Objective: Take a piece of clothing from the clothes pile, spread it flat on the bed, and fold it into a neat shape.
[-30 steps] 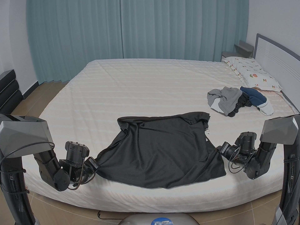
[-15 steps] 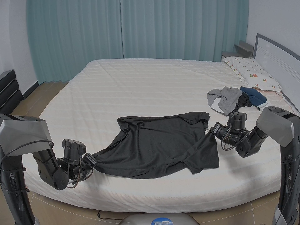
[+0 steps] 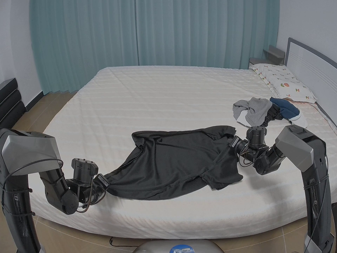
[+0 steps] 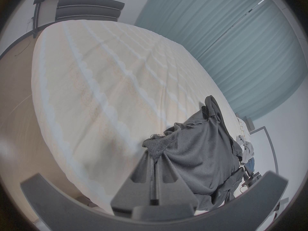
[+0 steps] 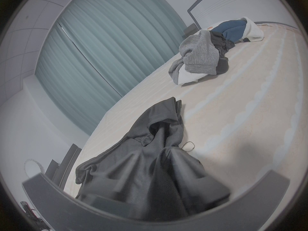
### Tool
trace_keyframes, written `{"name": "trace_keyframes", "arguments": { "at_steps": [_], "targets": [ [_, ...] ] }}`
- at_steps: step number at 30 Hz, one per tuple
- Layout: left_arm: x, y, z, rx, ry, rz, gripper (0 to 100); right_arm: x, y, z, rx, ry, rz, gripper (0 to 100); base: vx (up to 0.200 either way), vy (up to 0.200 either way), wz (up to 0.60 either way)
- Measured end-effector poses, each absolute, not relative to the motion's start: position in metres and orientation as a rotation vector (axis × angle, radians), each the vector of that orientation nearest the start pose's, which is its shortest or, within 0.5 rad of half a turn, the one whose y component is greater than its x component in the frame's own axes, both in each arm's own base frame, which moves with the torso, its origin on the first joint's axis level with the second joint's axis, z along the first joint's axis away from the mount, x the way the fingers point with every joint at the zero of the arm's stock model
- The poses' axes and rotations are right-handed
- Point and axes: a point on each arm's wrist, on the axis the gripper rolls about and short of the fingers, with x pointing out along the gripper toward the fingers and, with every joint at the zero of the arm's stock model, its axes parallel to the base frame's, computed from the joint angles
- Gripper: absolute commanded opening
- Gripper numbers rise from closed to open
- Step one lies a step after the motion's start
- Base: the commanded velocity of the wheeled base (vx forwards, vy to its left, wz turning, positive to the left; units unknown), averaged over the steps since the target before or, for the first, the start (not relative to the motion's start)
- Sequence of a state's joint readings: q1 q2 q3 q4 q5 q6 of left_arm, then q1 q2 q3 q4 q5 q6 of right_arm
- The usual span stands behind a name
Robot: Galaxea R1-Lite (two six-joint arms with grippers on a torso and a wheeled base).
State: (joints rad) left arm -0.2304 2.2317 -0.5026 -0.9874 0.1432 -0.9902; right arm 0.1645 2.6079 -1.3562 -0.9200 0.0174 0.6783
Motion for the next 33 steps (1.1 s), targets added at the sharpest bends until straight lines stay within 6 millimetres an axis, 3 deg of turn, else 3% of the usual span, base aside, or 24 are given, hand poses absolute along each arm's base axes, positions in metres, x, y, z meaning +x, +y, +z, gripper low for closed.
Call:
{"name": "trace_keyframes", "arguments": {
  "at_steps": [10, 15, 24, 25, 33],
  "targets": [
    [0.299, -0.067, -0.020, -0.804, 0.710, 0.285, 0, 0.475, 0.058, -0.027, 0.673, 0.326, 0.048, 100, 0.000, 0.000, 0.00],
    [0.299, -0.067, -0.021, -0.804, 0.713, 0.286, 0, 0.456, 0.044, -0.026, 0.685, 0.392, 0.071, 100, 0.000, 0.000, 0.00],
    [0.298, -0.067, -0.021, -0.803, 0.717, 0.289, 0, 0.415, 0.037, -0.029, 0.700, 0.560, 0.151, 100, 0.000, 0.000, 0.00],
    [0.298, -0.067, -0.021, -0.803, 0.717, 0.288, 0, 0.415, 0.037, -0.030, 0.698, 0.565, 0.155, 0, 0.000, 0.000, 0.00],
    [0.297, -0.067, -0.021, -0.803, 0.718, 0.289, 0, 0.420, 0.052, -0.035, 0.680, 0.585, 0.226, 0, 0.000, 0.000, 0.00]
  ]
}}
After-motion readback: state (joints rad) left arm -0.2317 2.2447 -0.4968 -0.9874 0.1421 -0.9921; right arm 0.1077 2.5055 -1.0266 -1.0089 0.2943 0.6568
